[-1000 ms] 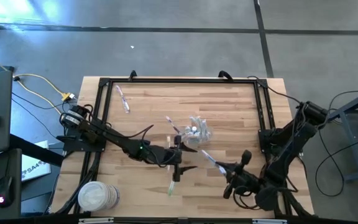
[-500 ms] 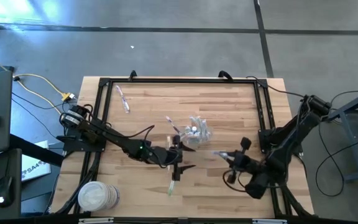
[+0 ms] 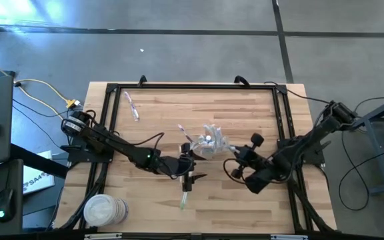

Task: Pick & Place toothbrushing station
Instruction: Put the blue toothbrush into the wire organizer

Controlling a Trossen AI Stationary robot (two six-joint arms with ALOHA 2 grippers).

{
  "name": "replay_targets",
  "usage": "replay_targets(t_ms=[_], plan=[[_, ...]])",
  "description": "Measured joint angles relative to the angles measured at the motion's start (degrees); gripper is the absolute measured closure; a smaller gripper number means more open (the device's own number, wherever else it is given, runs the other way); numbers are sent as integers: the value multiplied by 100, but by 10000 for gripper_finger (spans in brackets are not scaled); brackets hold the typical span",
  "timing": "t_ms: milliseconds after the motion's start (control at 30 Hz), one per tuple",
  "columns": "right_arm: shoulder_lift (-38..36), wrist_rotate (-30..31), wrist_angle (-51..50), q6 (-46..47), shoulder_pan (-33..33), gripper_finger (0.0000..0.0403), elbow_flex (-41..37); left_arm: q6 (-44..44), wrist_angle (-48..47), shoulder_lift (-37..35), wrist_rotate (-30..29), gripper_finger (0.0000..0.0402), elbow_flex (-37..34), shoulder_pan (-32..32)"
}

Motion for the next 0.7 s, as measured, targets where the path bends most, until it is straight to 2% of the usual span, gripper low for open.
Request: replay_targets(t_ms=[333, 700], plan=[[-22, -440, 384, -661, -520, 391, 0, -126, -193, 0, -1, 110, 0, 0], [-22, -1189, 310, -668, -1163, 391, 0, -128, -245, 1, 0, 110, 0, 0]])
